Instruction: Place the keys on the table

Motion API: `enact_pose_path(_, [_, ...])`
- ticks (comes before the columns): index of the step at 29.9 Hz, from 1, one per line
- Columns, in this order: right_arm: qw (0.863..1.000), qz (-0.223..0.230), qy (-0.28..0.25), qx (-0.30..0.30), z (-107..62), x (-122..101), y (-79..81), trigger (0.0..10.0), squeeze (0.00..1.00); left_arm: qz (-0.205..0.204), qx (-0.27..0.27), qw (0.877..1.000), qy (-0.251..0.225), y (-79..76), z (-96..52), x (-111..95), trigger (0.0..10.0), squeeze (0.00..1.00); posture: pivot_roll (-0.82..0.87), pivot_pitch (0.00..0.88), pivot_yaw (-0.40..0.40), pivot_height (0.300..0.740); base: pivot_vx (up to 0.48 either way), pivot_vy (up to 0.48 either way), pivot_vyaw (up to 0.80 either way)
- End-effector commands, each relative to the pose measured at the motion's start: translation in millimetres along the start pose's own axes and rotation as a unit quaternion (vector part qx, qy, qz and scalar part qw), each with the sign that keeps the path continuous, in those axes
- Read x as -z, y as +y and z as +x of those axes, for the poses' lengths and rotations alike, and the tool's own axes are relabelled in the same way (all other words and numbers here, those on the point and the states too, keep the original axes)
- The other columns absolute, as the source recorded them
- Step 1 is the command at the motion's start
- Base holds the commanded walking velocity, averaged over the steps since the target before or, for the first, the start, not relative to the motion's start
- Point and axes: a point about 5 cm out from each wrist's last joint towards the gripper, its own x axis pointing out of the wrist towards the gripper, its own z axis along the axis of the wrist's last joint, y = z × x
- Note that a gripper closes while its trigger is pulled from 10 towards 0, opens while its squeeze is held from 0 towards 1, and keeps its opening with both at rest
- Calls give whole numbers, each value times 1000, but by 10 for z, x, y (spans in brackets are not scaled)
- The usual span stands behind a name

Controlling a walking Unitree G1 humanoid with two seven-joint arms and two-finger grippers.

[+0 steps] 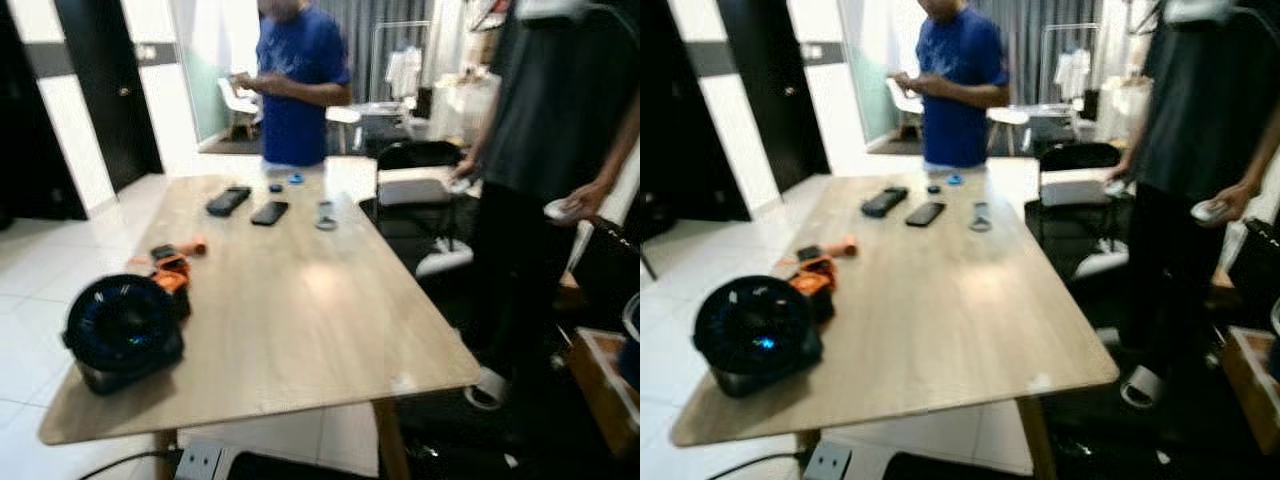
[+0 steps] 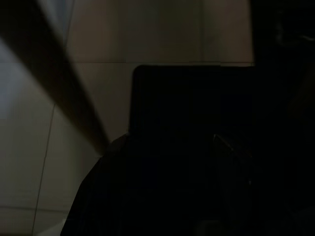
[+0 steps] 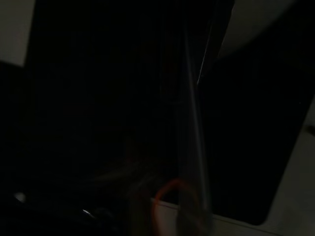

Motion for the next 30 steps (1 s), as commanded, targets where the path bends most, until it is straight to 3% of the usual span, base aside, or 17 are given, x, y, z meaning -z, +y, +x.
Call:
enact_pose_path(1, [1000, 4, 14, -7, -15, 68, 46, 10000, 0, 0, -13, 1000, 7, 64, -10, 17, 10000, 0, 47, 37, 44, 740, 0, 0, 0])
enact_pose_path(10, [1000, 4, 21, -16, -20, 89, 57, 10000, 0, 0, -18, 1000, 8, 74, -29, 54, 10000, 0, 49, 43, 40, 740, 0, 0, 0])
enact_pose_path(24, [999, 6, 35, -21, -45, 165, 87, 10000, 0, 40, 14, 999, 8, 119, -98, 143, 10000, 0, 51, 47, 41, 740, 0, 0, 0])
enact_pose_path(30, [999, 7, 40, -21, -55, 191, 90, 10000, 0, 34, 11, 999, 8, 120, -107, 164, 10000, 0, 51, 49, 41, 740, 0, 0, 0])
